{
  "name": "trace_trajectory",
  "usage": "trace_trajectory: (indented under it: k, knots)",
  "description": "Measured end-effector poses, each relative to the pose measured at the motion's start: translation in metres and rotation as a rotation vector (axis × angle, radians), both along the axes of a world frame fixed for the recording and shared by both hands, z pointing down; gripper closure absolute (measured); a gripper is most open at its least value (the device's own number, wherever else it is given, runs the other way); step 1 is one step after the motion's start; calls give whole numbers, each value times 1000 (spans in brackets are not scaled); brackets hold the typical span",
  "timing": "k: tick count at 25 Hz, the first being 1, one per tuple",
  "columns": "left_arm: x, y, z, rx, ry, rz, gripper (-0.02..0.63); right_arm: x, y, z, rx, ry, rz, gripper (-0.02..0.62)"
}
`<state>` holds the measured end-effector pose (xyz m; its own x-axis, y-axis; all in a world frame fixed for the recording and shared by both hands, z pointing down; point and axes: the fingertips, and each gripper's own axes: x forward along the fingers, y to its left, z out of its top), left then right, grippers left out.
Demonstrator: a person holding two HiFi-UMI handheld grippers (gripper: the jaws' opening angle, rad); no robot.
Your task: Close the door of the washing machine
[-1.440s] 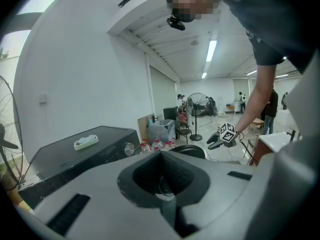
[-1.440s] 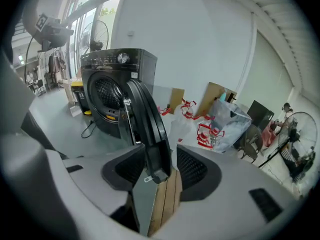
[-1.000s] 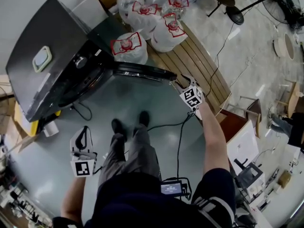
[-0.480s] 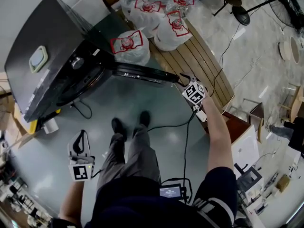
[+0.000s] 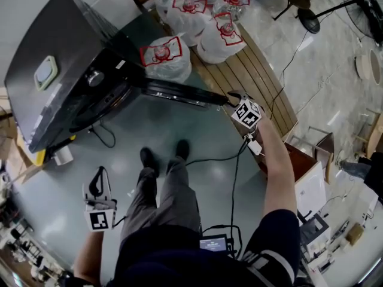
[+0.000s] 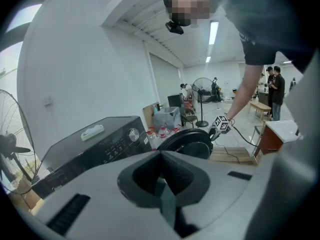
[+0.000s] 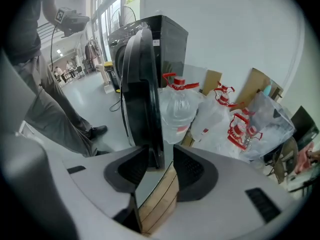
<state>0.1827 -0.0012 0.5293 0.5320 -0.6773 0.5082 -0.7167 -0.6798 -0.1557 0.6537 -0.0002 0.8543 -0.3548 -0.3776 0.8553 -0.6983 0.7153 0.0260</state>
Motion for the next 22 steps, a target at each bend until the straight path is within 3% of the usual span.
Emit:
trace_trajectory:
  k: [9, 22]
  knots:
    - [0, 0, 4, 3, -13, -8, 583, -3, 2, 15, -51, -3, -45, 503]
    - [-15, 3, 10, 10, -43, -32, 583, -7, 1, 17, -53, 0, -46, 510]
